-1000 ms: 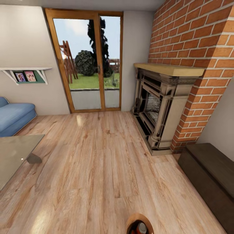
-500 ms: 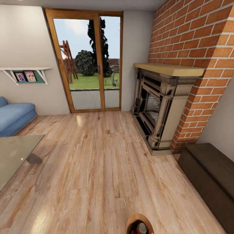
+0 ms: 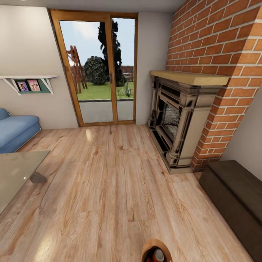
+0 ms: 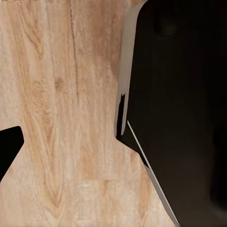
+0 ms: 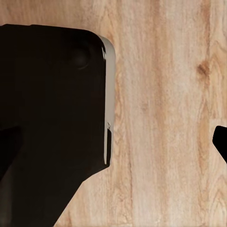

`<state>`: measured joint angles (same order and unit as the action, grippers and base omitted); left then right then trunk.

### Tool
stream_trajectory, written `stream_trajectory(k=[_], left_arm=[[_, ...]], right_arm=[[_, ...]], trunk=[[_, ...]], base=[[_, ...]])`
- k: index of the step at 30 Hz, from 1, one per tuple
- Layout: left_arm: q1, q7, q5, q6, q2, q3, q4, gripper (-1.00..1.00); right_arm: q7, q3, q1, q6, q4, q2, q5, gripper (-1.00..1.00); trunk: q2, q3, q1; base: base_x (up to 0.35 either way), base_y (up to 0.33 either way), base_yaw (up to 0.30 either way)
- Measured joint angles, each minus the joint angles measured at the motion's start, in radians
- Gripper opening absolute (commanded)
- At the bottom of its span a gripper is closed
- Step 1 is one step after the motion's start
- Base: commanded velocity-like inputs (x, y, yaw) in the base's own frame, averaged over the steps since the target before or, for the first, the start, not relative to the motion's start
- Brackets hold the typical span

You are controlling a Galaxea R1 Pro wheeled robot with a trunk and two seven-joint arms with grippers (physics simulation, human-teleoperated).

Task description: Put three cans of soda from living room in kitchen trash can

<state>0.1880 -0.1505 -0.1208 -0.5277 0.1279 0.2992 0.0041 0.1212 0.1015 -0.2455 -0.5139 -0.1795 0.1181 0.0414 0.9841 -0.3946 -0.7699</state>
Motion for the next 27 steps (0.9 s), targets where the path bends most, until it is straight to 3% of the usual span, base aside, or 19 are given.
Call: stream_trajectory(k=[27], left_arm=[[-0.007, 0.000, 0.000, 0.000, 0.000, 0.001, -0.001, 1.00]], right_arm=[[0.002, -0.005, 0.000, 0.001, 0.016, -0.005, 0.001, 1.00]], trunk=[[0.000, 0.000, 0.000]], base=[[0.000, 0.000, 0.000]])
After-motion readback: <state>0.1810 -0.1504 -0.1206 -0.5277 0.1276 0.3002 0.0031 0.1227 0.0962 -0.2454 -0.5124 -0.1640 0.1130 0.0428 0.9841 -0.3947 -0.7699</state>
